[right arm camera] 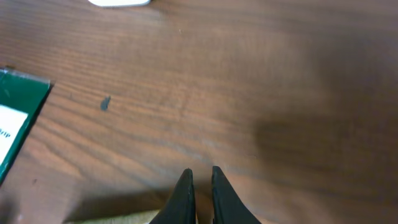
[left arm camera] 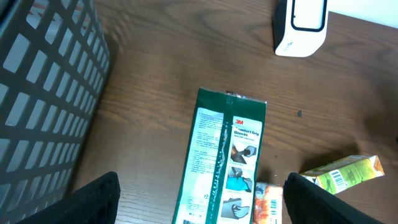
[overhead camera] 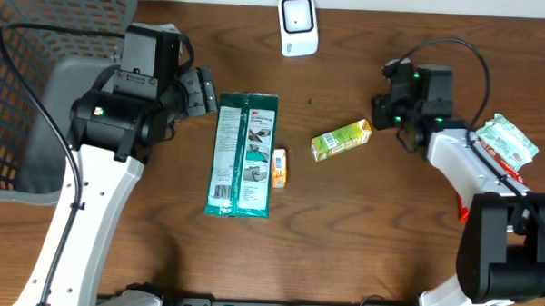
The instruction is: Scan the item barcode
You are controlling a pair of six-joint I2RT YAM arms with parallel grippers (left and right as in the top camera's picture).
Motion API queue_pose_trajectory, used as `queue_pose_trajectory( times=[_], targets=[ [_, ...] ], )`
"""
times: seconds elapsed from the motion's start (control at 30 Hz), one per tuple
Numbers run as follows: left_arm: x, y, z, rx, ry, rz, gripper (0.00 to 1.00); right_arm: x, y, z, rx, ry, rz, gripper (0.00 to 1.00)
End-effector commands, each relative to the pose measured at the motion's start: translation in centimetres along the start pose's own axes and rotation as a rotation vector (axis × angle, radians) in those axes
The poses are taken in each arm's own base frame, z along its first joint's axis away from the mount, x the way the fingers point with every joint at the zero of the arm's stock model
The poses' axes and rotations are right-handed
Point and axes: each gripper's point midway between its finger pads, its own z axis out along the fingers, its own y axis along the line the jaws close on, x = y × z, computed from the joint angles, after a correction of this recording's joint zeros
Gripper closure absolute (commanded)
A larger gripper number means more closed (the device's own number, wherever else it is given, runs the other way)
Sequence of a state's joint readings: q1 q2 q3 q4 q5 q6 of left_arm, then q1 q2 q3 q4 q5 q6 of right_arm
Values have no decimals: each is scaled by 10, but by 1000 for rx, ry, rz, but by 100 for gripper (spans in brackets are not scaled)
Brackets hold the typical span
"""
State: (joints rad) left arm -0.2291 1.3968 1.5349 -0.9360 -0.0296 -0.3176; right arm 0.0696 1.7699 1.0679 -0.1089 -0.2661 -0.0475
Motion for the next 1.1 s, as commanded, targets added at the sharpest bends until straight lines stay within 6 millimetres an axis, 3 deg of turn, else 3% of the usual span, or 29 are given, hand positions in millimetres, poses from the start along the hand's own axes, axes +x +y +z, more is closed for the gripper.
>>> queue_pose_trajectory(
  times=[0.0,0.27,0.37,0.63,0.8,0.9,1.07],
  targets=[
    [-2,2,0,-7,-3,-5,16,-6,0,8,67,-15,-53,93],
    [-2,2,0,-7,-3,-5,15,30,9,38,1,87,-27,93],
    [-2,2,0,-7,-3,-5,15,38,14,38,-29,114,-18,94],
    [-2,2,0,-7,-3,-5,16,42,20,6,-33,179,15,94],
    [-2,2,0,-7,-3,-5,16,66,25,-13,-24,294,132,92],
    [-2,2,0,-7,-3,-5,15,91,28,-22,-14,405,204,91],
    [-2,2,0,-7,-3,-5,16,107,31,-30,-15,478,222,90]
  ],
)
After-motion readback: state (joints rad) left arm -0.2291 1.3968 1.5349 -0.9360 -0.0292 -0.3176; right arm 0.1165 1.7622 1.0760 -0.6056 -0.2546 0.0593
